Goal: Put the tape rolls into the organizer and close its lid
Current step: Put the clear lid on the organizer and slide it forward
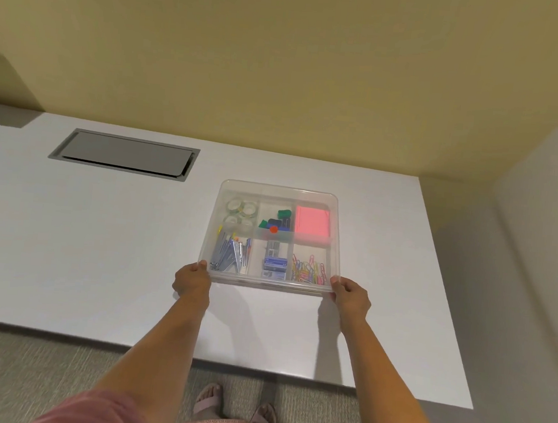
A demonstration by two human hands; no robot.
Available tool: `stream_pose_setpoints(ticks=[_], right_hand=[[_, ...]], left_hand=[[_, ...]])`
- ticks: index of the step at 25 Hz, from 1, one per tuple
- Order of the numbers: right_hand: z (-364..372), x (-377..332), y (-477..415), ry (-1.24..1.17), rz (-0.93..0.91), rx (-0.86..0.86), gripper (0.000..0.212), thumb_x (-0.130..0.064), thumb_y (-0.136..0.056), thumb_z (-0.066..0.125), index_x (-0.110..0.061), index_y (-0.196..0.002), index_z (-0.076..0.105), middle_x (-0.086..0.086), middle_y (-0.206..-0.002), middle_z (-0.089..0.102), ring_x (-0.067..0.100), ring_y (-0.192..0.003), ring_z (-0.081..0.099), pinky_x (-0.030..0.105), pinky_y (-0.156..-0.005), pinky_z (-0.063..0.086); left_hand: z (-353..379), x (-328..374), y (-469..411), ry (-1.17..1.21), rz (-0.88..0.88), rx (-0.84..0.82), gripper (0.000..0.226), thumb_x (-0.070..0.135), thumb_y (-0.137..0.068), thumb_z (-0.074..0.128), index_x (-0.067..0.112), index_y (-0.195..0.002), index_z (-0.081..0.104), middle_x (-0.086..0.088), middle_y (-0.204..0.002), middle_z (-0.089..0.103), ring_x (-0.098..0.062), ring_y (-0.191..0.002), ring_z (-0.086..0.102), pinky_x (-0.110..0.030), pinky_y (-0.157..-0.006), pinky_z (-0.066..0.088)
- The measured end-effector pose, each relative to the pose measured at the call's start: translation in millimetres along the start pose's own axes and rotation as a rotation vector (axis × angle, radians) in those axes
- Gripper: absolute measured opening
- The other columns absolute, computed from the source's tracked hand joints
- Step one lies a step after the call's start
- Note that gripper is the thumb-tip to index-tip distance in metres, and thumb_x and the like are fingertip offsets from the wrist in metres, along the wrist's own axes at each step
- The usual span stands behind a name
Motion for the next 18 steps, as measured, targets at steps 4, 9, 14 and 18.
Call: stream_pose_setpoints(ticks=[4, 9, 14, 18], right_hand=[[1.4, -6.0, 0.9, 0.065, -0.020, 0.026, 0.031, -0.020, -0.092, 0.061, -0.002, -0.118, 0.065, 0.017, -0.104, 0.071, 0.032, -0.098, 0.065, 0.041, -0.099, 0.050], [16.6, -19.3, 5.7, 0.420, -0.265, 0.045, 0.043, -0.002, -0.096, 0.046, -0.004, -0.138, 0.043, 0.018, -0.139, 0.052, 0.033, -0.127, 0.050, 0.040, -0.104, 0.042], [41.1, -32.2, -7.1, 0.935, -0.514, 0.004, 0.053, -0.018, -0.102, 0.034, -0.005, -0.151, 0.018, 0.013, -0.161, 0.014, 0.027, -0.150, 0.015, 0.037, -0.123, 0.017], [57.7, -44.1, -26.3, 1.048, -0.548, -0.055, 0.058, -0.033, -0.104, 0.026, -0.006, -0.152, 0.009, 0.011, -0.163, 0.007, 0.025, -0.151, 0.006, 0.039, -0.124, 0.009]], left_hand=[[1.2, 10.3, 8.7, -0.152, 0.170, -0.021, 0.033, 0.014, -0.099, 0.045, 0.000, -0.126, 0.056, -0.025, -0.126, 0.060, -0.040, -0.121, 0.052, -0.042, -0.101, 0.041], [11.0, 19.2, 16.7, -0.554, 0.597, -0.044, 0.049, 0.007, -0.099, 0.039, 0.001, -0.146, 0.027, -0.019, -0.153, 0.031, -0.033, -0.140, 0.034, -0.043, -0.113, 0.030], [27.9, 30.4, 7.4, -0.954, 0.873, -0.088, 0.052, 0.027, -0.104, 0.026, 0.012, -0.152, 0.012, -0.010, -0.162, 0.007, -0.026, -0.150, 0.007, -0.040, -0.122, 0.008], [42.4, 43.0, -4.4, -0.992, 0.909, -0.146, 0.056, 0.037, -0.103, 0.022, 0.016, -0.153, 0.007, -0.007, -0.163, 0.003, -0.023, -0.151, 0.002, -0.039, -0.123, 0.001]])
Point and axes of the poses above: each hand's wrist, its own y-axis away from the middle knuckle, its own z-axis out of the palm, x = y × z, the point moved 2 cm from there along -y, towards the middle knuckle
